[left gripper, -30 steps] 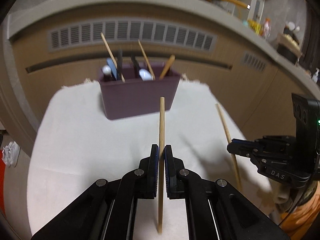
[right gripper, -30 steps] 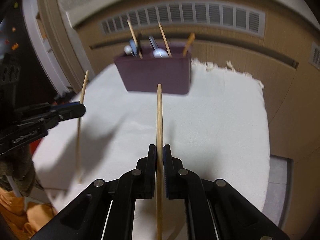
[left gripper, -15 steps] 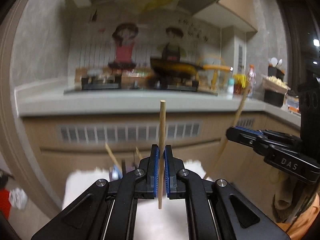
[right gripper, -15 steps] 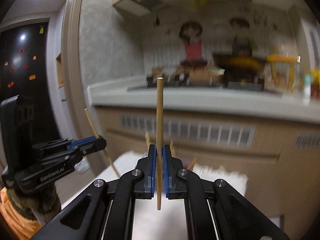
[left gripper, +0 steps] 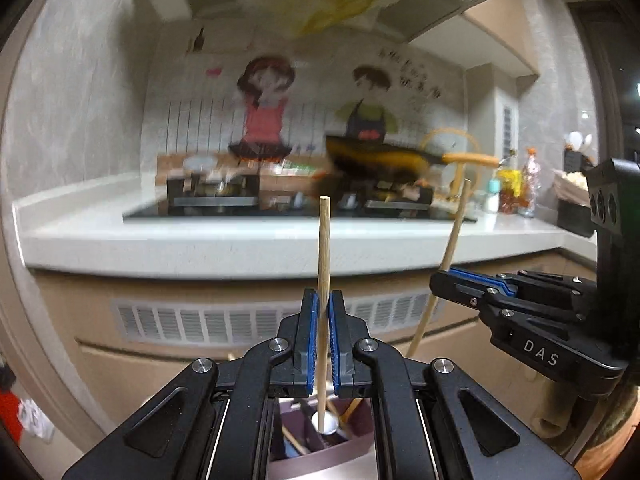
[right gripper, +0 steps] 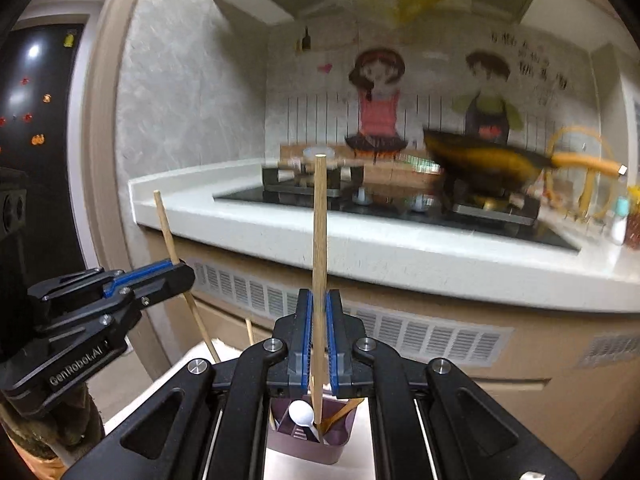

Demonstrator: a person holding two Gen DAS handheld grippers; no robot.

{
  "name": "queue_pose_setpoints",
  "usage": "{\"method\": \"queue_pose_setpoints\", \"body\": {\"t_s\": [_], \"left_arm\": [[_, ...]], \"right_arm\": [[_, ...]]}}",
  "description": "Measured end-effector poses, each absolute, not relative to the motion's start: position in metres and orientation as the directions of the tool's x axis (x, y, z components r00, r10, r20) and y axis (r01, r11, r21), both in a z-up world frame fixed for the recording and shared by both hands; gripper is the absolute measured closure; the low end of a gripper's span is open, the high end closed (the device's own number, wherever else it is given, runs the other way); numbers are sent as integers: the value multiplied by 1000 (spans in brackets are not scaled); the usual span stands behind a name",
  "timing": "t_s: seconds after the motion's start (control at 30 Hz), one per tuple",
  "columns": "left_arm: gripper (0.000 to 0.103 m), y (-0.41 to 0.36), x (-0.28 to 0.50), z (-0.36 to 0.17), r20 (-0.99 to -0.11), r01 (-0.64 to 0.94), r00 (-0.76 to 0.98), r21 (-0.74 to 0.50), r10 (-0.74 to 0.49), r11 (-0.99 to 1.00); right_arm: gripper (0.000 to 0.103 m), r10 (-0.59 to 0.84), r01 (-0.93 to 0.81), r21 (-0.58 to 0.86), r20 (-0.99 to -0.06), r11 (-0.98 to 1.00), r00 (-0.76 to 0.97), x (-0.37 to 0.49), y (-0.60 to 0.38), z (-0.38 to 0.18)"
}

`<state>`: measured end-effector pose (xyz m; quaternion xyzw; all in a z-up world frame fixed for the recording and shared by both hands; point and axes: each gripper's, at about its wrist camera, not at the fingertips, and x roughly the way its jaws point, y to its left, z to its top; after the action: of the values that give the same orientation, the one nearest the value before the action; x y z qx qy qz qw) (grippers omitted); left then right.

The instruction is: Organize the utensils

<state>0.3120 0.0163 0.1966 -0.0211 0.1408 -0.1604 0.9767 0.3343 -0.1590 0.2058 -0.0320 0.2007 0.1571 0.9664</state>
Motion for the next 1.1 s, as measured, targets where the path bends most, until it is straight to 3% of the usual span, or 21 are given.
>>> {"method": "queue_pose_setpoints", "body": {"t_s": [0.37,0.7,0.77,0.83,0.97,1.1], "left_arm": [[97,29,402,80,-512,250,798,-200,-318,948],[95,32,416,12,-614,199,722,-257,-319,946],[94,36,413,10,-617,187,717,-278,-325,942],[90,40,406,14,-606,181,729,-276,-318,944],[57,47,371,35,-544,163,792,-251,-279,954],[38,50,317,53,-469,132,857,-204,-215,970]], "right_arm": [[96,271,-313,46,-628,949,729,408,-146,97],[95,278,-299,105,-730,948,624,423,-149,29],[87,279,-299,108,-731,948,623,418,-151,26],[66,255,-287,81,-720,954,645,409,-150,27],[44,236,-275,53,-679,960,695,378,-156,44],[28,261,-268,90,-640,959,723,334,-164,57]]}}
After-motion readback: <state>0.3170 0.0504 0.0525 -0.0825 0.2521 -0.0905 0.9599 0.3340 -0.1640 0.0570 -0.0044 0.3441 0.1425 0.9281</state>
